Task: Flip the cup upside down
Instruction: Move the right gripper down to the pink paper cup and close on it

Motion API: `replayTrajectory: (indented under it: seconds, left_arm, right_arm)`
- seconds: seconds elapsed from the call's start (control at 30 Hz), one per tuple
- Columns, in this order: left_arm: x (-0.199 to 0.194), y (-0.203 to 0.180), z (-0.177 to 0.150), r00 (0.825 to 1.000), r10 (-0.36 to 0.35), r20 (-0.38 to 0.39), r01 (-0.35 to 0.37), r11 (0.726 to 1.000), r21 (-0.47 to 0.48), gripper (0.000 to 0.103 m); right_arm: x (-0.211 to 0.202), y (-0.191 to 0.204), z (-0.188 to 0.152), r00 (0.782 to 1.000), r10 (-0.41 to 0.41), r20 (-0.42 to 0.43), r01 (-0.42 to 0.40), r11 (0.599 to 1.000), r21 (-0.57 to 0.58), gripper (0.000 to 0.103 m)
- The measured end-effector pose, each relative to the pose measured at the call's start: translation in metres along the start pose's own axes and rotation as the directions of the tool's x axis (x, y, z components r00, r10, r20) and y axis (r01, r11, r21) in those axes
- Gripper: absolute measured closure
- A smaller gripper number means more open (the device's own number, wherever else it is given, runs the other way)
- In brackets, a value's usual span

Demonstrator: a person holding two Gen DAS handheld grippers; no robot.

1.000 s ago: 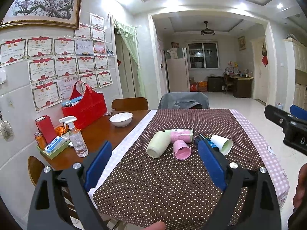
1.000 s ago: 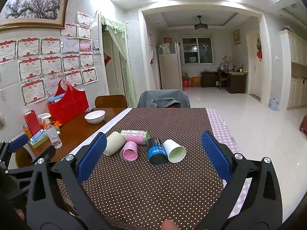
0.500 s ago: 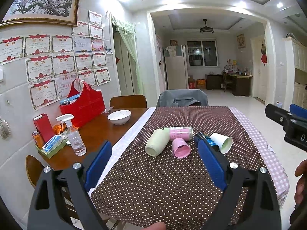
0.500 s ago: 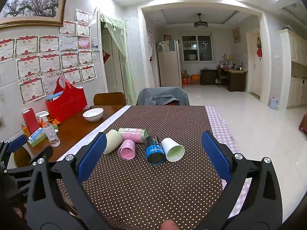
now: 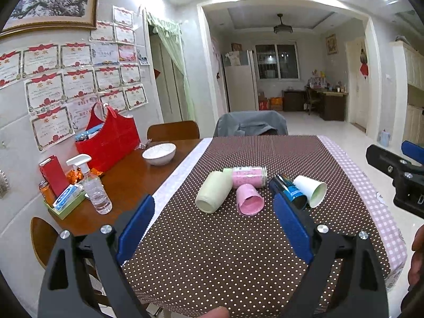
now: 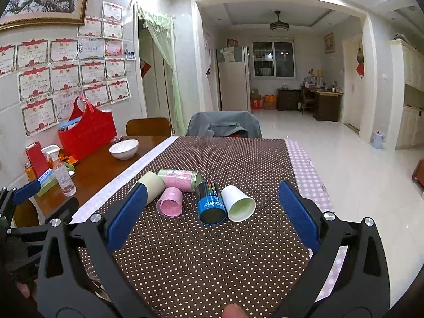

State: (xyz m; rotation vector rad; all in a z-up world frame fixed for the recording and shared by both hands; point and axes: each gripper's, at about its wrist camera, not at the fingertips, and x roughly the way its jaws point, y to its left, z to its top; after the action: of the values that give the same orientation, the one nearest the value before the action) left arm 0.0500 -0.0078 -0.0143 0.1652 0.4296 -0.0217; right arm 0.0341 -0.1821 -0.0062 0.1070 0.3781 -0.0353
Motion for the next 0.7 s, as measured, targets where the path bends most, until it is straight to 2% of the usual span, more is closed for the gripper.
replayTrajectory:
  seconds: [0.4, 0.6, 0.7]
  left_arm:
    - [0.077, -0.014, 0.014, 0.989, -0.034, -0.143, 0.037, 0.999, 0.017, 0.013]
    - [0.125, -0.022, 0.024, 0.975, -0.049, -0.216, 0.051, 0.999, 0.002, 0.013]
    - [0.153, -0.027, 0.027, 0.962, -0.065, -0.264, 0.065, 0.998, -0.008, 0.013]
  right_arm:
    - [0.066, -0.017, 0.002, 0.995, -0.009, -0.098, 0.011, 1.0, 0.015, 0.006]
    - [0.103, -0.026, 0.005, 0.989, -0.008, -0.145, 0.01, 1.0, 0.013, 0.006]
    - [0.122, -0.031, 0.005, 0.986, -0.008, -0.169, 0.01, 1.0, 0.011, 0.006]
